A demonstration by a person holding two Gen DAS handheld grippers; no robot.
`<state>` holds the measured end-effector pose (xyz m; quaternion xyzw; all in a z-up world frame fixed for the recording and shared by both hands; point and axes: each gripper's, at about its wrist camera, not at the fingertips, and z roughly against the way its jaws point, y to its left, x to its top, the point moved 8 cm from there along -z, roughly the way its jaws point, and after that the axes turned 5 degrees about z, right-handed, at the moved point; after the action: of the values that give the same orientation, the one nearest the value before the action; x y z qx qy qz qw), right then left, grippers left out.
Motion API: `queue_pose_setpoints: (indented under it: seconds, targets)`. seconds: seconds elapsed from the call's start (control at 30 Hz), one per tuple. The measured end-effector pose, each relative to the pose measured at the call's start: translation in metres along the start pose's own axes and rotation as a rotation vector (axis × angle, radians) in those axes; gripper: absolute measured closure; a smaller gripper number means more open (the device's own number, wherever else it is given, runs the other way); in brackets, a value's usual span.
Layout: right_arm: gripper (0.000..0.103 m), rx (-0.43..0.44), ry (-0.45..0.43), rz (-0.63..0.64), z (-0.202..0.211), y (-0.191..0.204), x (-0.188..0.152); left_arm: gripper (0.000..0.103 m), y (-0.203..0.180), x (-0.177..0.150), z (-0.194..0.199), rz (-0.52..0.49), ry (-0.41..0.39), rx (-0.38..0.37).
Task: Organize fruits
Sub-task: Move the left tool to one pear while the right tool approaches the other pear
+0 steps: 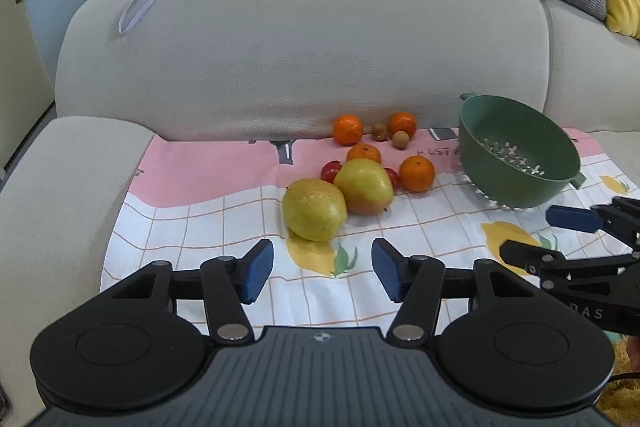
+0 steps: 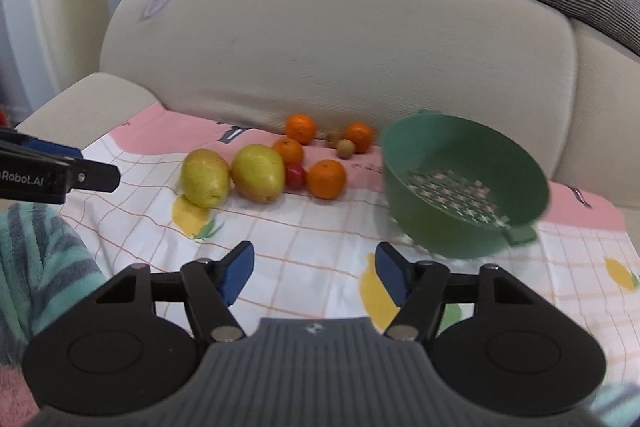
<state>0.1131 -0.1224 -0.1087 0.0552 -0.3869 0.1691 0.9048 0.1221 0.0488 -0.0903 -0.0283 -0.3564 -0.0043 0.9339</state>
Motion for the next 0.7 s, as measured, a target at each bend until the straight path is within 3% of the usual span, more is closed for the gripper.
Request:
queue_pose_setpoints:
  seconds: [0.3, 0.43, 0.7]
  targets:
    - [0.043, 0.034, 0.013, 0.068, -0.043, 0.016, 0.038, 0.035, 0.022, 0.020, -0.030, 0.053, 0.006, -0.015]
    - [0.043, 0.066, 0.024, 0.103, -0.062, 0.027, 0.048, 0.024, 0.028, 0.029, -0.040, 0.072, 0.002, -0.024]
    - [0.043, 0.110, 0.041, 0.200, -0.103, 0.047, 0.061, 0.028, 0.040, 0.031, -0.070, 0.189, 0.122, -0.101]
